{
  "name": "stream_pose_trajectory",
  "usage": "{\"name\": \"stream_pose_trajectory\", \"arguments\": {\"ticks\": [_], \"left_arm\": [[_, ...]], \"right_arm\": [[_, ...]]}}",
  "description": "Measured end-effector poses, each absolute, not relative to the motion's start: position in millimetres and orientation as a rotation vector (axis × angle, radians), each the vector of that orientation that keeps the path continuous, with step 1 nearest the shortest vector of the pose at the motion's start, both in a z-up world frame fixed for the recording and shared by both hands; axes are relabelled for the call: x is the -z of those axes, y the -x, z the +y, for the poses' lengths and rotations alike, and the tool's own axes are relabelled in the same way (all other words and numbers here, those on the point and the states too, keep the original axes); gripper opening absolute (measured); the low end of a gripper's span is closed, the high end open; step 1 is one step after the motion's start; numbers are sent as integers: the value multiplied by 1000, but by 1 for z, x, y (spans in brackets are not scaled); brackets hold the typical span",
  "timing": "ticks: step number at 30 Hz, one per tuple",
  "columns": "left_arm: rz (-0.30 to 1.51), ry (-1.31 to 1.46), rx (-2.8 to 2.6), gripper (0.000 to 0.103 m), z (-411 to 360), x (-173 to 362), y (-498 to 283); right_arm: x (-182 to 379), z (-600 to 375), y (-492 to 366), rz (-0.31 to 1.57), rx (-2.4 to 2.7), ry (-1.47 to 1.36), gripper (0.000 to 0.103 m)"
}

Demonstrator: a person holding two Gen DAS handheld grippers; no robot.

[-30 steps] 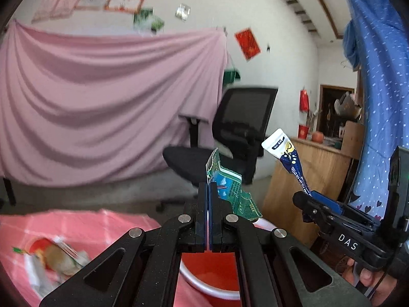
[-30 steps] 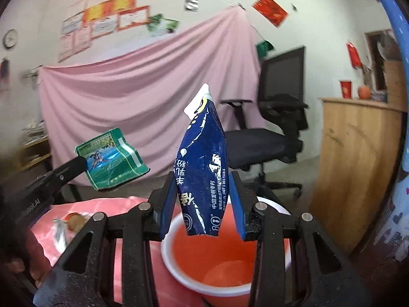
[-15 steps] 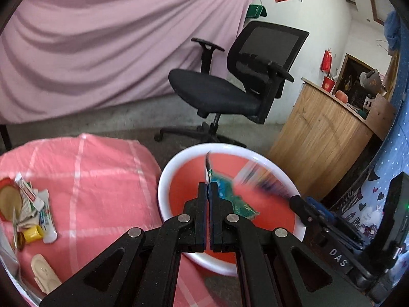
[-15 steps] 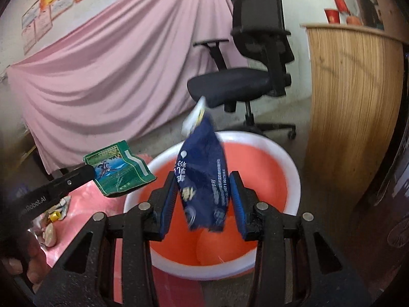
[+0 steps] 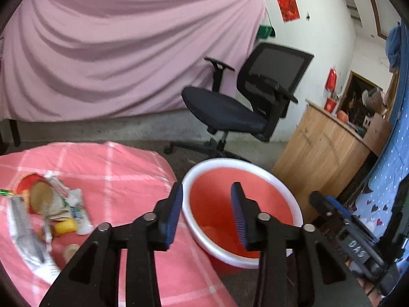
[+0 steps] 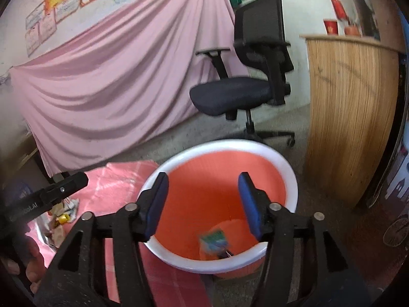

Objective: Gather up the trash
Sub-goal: 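Move both tools back over the trash pile on the table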

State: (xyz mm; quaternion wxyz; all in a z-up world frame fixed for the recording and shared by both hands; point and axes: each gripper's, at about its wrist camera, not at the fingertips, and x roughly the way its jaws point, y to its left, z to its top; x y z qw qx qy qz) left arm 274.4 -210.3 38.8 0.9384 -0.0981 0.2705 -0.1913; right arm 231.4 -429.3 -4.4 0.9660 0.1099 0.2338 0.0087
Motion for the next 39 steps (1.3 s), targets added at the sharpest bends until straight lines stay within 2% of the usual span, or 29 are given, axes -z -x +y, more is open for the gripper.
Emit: {"name": "stream_pose_trajectory", "arguments": {"ticks": [3, 5, 6, 7, 8, 11, 13, 28, 39], "left_arm": [[511, 216, 367, 41, -195, -50, -263], [475, 217, 339, 59, -182, -58, -253], [447, 215, 316, 63, -173, -63, -245], [427, 212, 300, 70, -166, -66, -240], [417, 209, 290, 80, -162, -69, -236], [350, 193, 236, 96, -138, -75, -216], [310, 178, 212, 100, -126, -74, -204], [142, 114, 43, 100, -45, -45, -119], [227, 88, 14, 100, -30, -19, -122]], "right_arm": [[-15, -421, -216, 406, -18, -204, 88], [-24, -415, -210, 373, -18, -193, 94], [-30, -410, -204, 348, -20, -184, 98], [-34, -407, -201, 335, -21, -180, 102], [-39, -402, -198, 316, -21, -175, 103], [-47, -389, -186, 256, -30, -176, 103], [-50, -379, -178, 213, -38, -174, 103], [-48, -297, -134, 35, -186, -96, 103], [-33, -269, -137, 57, -217, -24, 103]]}}
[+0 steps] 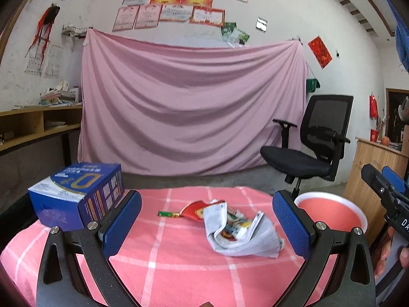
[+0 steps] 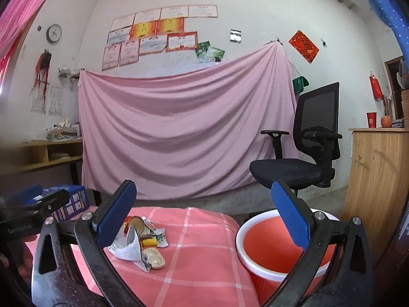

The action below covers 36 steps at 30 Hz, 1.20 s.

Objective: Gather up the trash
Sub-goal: 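Move both tools back over the trash pile on the table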

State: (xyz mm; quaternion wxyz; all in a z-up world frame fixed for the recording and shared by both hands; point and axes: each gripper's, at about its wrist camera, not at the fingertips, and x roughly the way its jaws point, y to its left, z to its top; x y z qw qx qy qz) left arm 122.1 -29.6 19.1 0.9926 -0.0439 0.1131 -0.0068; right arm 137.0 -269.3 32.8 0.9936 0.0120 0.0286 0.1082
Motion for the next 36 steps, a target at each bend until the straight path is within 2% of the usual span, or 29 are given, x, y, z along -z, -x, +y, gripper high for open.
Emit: {"name": "stream_pose_trajectory", "arguments": {"ticks": [17, 28, 33, 35, 36], "left_arm": [[362, 95, 21, 100, -32, -6, -156], [517, 113, 65, 99, -22, -2, -192], [619, 125, 128, 88, -20, 5, -211], [653, 129, 146, 76, -22, 9, -216], [683, 133, 162, 75, -22, 12, -222]], "right_arm": [[-9, -278, -178, 245, -248, -69, 103], [0, -266, -212, 404, -274, -51, 103], [13, -261, -237, 543, -294, -47, 103], [18, -259, -243, 584, -303, -39, 97], [20, -257, -246, 604, -310, -33, 95]]}}
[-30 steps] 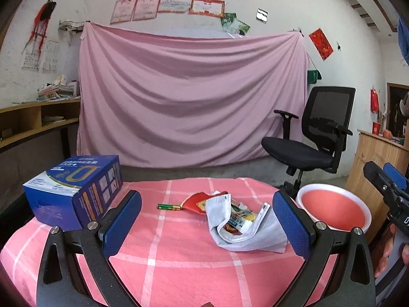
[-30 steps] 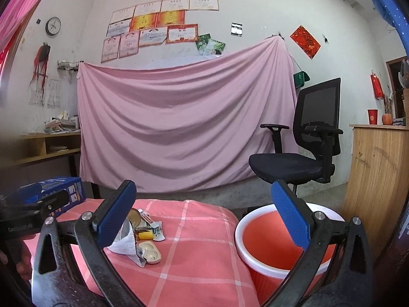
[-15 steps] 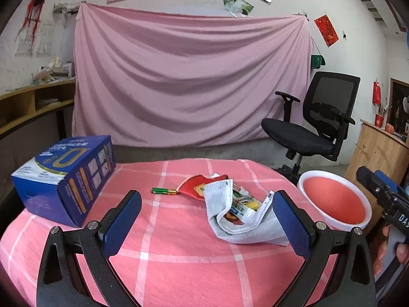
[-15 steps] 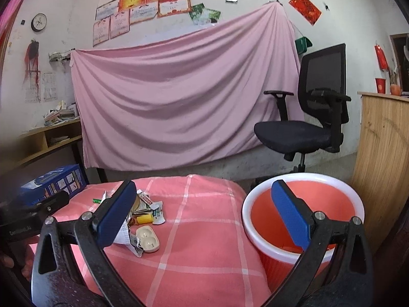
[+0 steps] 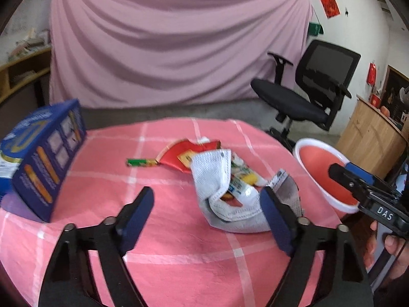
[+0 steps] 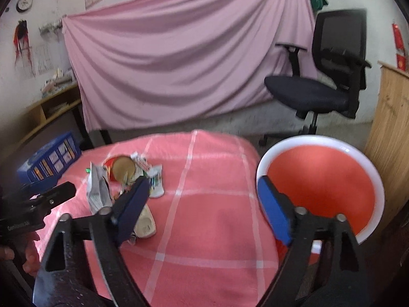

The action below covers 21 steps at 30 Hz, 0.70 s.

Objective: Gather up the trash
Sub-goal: 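Move both tools back over the trash pile on the table, then grasp the grey face mask with the left tool while the right tool grasps the white plastic lid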

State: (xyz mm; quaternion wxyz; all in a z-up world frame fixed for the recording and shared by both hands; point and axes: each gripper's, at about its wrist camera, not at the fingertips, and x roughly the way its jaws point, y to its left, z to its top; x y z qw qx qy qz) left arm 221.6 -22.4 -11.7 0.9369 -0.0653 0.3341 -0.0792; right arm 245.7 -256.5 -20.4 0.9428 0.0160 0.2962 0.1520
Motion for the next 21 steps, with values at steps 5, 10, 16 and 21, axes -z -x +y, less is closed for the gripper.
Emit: {"name": "stream_pose_trajectory", "arguments": {"ticks": [5, 10, 16, 21], "left_arm": [[758, 177, 185, 55, -22, 17, -237], [847, 219, 175, 25, -17, 26, -253], [875, 267, 196, 10, -7, 27, -254], [870, 239, 204, 9, -1, 21, -242]], "right_arm": [[29, -248, -255, 670, -350, -8, 89], [35, -247, -261, 715, -366, -19, 88], [38, -246, -265, 746, -373, -28, 88], [39, -239, -265, 761, -395, -2, 88]]}}
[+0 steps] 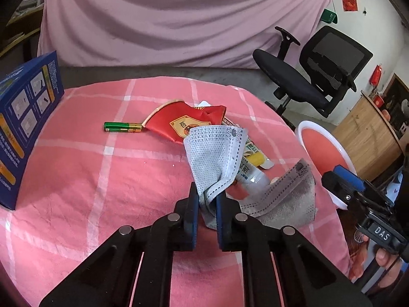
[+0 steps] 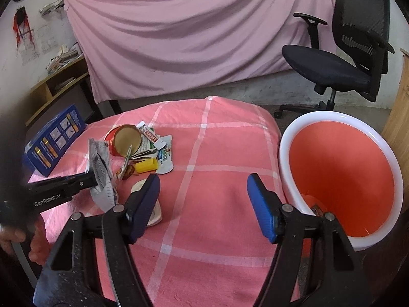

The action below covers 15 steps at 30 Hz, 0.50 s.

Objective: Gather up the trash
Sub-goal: 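Grasp the grey face mask with the left tool while the right tool grasps the white plastic lid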

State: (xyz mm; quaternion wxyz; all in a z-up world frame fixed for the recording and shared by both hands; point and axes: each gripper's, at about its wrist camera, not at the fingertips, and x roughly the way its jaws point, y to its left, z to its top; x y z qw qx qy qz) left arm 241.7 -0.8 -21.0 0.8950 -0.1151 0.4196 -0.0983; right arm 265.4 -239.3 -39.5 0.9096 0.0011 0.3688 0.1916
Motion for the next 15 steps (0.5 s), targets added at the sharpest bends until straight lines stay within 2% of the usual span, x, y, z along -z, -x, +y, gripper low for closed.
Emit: {"name": "stream_pose_trajectory", "arguments": {"ticks": [15], "left_arm": [[822, 155, 147, 8, 19, 15, -198]], "right_arm": [[53, -197, -266, 857, -567, 131, 84]]}}
